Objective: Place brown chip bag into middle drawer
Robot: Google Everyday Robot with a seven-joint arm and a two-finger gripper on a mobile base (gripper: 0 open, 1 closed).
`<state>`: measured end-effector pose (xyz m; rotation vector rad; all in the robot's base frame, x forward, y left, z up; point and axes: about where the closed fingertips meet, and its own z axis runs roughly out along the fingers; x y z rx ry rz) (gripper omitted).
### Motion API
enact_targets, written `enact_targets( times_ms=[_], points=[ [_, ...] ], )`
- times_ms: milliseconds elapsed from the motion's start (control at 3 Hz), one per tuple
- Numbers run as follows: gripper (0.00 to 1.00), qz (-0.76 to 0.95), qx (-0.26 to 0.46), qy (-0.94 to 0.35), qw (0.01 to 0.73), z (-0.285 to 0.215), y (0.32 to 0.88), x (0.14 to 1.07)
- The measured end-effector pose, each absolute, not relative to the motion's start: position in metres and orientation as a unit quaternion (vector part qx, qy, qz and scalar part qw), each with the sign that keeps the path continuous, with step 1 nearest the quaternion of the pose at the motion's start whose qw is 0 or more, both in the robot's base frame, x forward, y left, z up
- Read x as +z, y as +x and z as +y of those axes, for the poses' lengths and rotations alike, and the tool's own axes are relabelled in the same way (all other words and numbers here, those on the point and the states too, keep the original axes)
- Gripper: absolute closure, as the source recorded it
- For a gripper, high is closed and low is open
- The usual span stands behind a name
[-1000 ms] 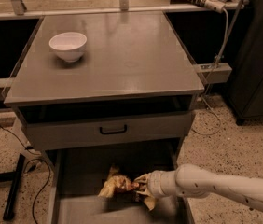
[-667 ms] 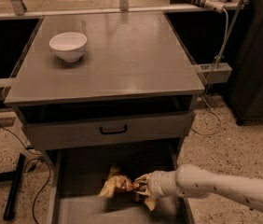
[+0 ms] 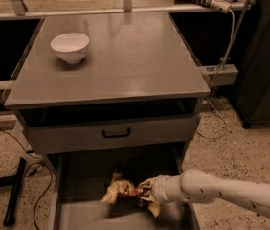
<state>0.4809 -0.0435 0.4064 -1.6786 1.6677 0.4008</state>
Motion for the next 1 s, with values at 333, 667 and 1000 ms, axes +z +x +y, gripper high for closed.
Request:
enact_targets(
  times_ms=[333,667,1000],
  points=[
    [0.12,0.648,0.156,-0.652,0.362,-0.0435,0.4809,0.4064],
    [0.00,0.648,0.156,-0.652,0.362,-0.0435,0.4809,0.4064],
    [0.00,0.648,0.156,-0.652,0.362,-0.0434,0.4809,0.4064]
  ],
)
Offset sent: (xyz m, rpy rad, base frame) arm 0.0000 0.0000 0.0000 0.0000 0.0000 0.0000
